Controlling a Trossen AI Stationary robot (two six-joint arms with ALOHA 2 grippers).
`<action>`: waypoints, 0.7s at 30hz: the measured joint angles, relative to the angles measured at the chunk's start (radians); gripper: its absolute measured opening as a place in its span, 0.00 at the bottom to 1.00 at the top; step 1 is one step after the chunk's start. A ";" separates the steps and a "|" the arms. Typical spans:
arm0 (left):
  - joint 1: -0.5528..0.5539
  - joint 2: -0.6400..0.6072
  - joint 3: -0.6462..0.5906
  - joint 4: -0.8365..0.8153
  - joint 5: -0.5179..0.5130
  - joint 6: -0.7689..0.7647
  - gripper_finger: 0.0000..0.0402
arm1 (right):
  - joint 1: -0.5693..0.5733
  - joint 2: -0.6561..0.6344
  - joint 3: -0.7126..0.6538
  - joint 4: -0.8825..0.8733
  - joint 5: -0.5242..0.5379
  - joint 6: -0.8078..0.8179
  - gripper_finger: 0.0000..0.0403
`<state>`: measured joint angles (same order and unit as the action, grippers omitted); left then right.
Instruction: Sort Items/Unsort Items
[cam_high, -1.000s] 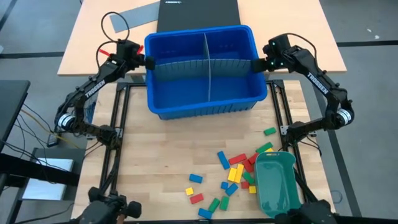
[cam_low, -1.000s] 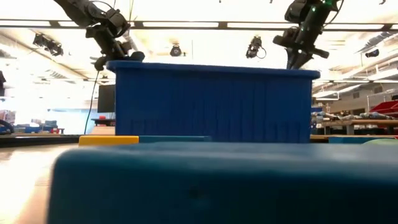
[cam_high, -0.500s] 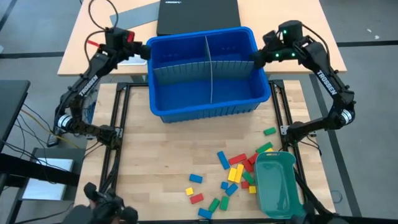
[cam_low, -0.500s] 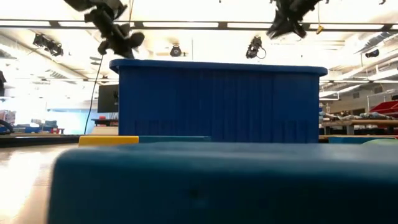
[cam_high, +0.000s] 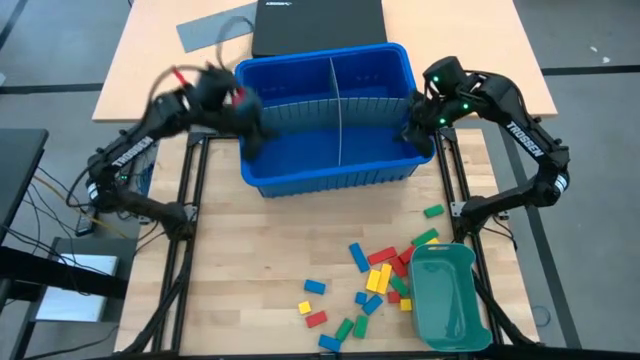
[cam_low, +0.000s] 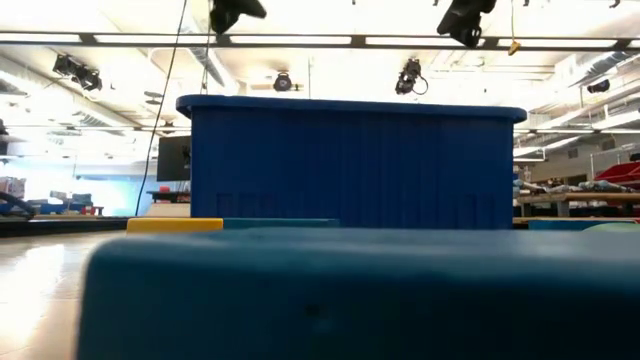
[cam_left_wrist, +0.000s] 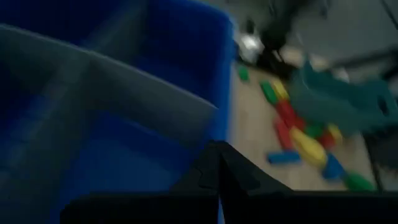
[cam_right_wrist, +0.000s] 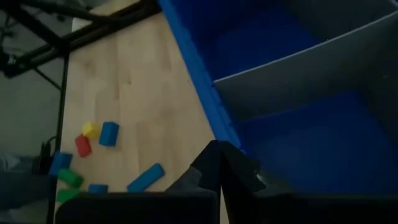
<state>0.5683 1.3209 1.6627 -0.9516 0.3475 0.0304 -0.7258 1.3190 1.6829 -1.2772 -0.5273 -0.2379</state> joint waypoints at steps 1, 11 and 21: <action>-0.058 0.000 -0.001 -0.031 -0.034 -0.020 0.00 | 0.002 0.000 0.000 -0.002 0.000 -0.007 0.02; -0.507 0.000 -0.171 -0.113 -0.274 -0.372 0.00 | -0.003 0.000 0.000 -0.007 0.003 -0.029 0.01; -0.582 0.001 -0.382 -0.215 -0.680 -0.641 0.00 | -0.003 0.000 -0.001 -0.012 0.003 -0.027 0.00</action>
<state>-0.0133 1.3222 1.2803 -1.1664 -0.3321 -0.6108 -0.7288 1.3190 1.6821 -1.2897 -0.5247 -0.2647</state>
